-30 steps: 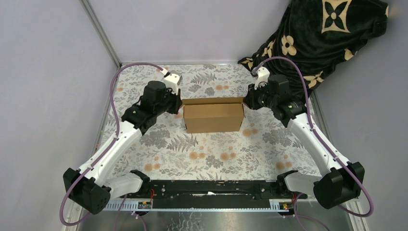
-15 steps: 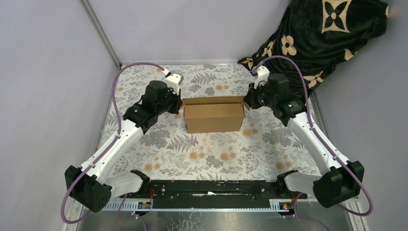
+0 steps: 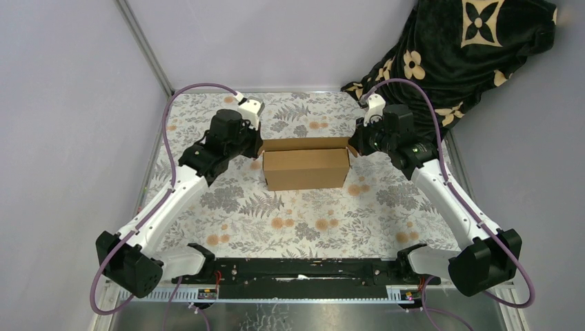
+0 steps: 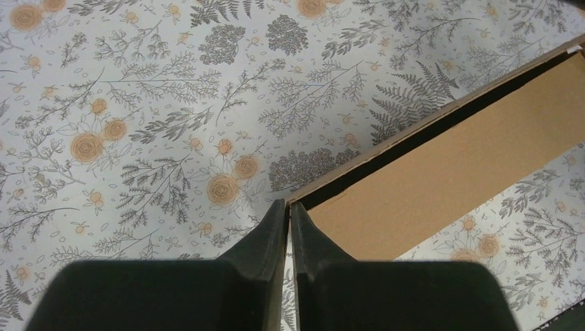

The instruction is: Fold the paper box

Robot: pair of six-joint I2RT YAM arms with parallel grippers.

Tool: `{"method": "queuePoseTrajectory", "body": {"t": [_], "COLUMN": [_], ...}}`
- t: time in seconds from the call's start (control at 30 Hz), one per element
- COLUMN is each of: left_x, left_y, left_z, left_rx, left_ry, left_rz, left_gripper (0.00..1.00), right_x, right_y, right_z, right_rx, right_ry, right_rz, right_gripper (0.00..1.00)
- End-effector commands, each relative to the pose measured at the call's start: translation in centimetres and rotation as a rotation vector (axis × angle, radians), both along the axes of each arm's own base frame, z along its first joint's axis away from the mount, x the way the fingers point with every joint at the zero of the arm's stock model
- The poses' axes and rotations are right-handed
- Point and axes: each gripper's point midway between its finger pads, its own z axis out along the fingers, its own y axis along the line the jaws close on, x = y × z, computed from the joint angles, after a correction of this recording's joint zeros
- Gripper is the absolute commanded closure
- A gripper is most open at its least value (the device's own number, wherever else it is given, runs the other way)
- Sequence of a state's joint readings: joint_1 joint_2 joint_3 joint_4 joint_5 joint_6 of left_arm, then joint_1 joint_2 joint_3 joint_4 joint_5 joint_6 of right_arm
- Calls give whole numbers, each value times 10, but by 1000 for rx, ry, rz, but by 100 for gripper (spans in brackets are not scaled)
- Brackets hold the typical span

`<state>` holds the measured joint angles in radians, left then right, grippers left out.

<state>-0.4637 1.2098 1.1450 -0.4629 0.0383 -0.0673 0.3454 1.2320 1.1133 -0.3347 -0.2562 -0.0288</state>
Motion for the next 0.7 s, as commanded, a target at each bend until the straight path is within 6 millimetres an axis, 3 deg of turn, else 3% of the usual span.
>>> {"method": "queuePoseTrajectory", "body": {"t": [0.0, 0.2, 0.27, 0.33, 0.67], "left_x": [5, 5, 5, 4, 0], "left_y": [0, 4, 5, 5, 11], "left_z": [11, 5, 5, 7, 13], "left_rx": [-21, 0, 6, 10, 19], "left_ry": [-9, 11, 11, 13, 2], "left_rz": [27, 41, 43, 41, 55], "left_gripper": [89, 90, 89, 88, 86], "right_x": [4, 4, 4, 4, 3], "right_y": [14, 15, 14, 14, 9], "right_z": [29, 27, 26, 27, 33], "right_rx": [42, 39, 38, 37, 28], "right_ry": [-60, -53, -51, -51, -68], "right_rz": [33, 28, 26, 23, 6], "right_gripper": [97, 97, 93, 83, 75]}}
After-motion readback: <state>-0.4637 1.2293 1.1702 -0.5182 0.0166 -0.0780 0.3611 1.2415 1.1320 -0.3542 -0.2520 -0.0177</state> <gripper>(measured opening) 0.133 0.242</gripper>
